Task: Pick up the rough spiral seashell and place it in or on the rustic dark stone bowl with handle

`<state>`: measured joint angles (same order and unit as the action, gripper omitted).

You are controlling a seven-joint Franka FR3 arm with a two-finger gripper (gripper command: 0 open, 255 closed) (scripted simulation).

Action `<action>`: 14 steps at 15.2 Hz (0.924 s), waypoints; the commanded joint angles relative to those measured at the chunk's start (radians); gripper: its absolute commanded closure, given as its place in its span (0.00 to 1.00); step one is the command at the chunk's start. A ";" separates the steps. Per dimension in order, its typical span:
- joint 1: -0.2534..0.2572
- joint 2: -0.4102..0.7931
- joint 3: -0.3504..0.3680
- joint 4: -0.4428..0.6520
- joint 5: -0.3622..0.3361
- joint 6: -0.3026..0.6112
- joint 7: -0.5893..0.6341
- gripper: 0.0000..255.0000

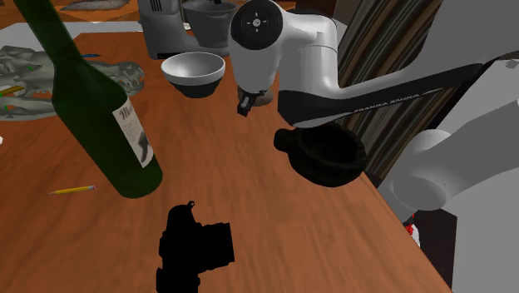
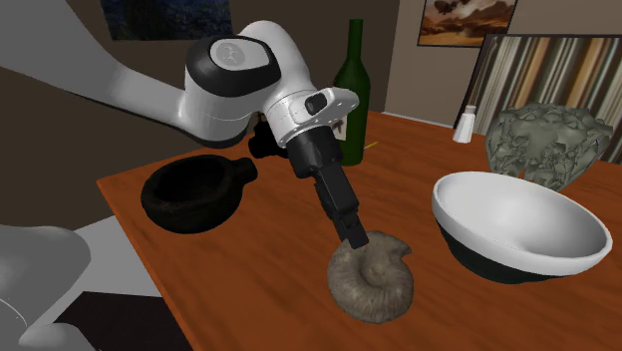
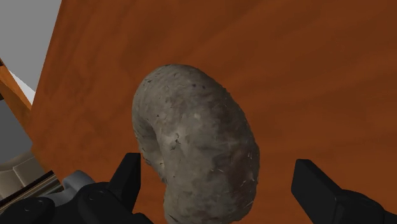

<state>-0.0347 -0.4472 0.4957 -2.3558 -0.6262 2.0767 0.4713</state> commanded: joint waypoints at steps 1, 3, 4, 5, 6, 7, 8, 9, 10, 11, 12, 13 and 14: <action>-0.002 0.003 0.000 -0.002 -0.004 0.005 0.003 0.00; -0.002 0.003 0.000 -0.002 -0.004 0.005 0.003 0.00; -0.002 0.003 0.000 -0.002 -0.004 0.005 0.003 0.00; -0.002 0.003 0.000 -0.002 -0.004 0.005 0.003 0.00; -0.002 0.003 0.000 -0.002 -0.004 0.005 0.003 0.00; -0.002 0.003 0.000 -0.002 -0.004 0.005 0.003 1.00; -0.002 0.003 0.000 -0.002 -0.004 0.005 0.003 1.00; -0.002 0.002 -0.001 -0.003 -0.004 0.006 0.002 1.00; -0.002 0.000 -0.002 -0.006 -0.003 0.007 0.002 1.00; -0.002 0.000 -0.002 -0.006 -0.003 0.007 0.002 1.00; -0.002 0.001 -0.001 -0.005 -0.003 0.006 0.003 1.00; -0.003 0.003 -0.002 -0.004 -0.005 0.008 0.003 1.00; -0.002 0.000 -0.004 -0.005 -0.004 0.007 0.000 1.00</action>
<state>-0.0376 -0.4513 0.4918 -2.3571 -0.6332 2.0821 0.4720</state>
